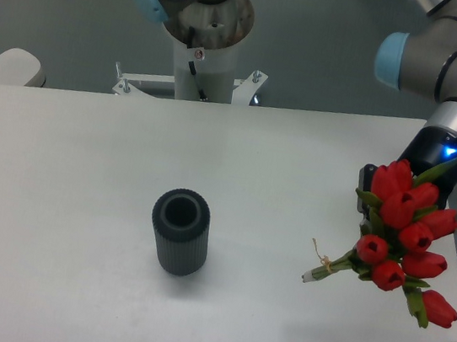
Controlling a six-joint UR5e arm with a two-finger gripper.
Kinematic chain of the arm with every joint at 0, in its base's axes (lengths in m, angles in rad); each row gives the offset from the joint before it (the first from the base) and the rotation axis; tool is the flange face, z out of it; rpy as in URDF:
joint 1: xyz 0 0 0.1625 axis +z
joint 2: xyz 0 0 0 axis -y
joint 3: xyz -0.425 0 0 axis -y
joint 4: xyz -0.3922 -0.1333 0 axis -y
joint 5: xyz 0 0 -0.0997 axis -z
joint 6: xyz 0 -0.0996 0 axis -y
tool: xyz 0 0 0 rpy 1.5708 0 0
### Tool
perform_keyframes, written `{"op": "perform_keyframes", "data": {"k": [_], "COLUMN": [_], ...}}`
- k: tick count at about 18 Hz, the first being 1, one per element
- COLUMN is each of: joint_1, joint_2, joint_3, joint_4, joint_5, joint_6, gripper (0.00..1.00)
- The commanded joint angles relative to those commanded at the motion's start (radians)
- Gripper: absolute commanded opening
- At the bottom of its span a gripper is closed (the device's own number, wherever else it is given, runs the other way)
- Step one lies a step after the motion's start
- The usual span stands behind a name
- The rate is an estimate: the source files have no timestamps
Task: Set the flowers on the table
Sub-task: 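Lift the red tulip bunch held in the gripper upward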
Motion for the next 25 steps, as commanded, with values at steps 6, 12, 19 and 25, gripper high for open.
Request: {"op": "perform_keyframes", "data": {"k": [6, 12, 19, 25], "joint_1": [-0.006, -0.003, -0.003, -0.011], "joint_2": [0.003, 0.014, 0.058, 0.11], "joint_3": [-0.002, 0.012, 0.009, -0.032], "joint_4": [0.0, -0.002, -0.002, -0.003], "joint_5": [0.034, 0.096, 0.342, 0.555], "joint_6": [0.005, 0.006, 0.061, 0.145], "gripper": [0.25, 0.25, 0.25, 0.25]}}
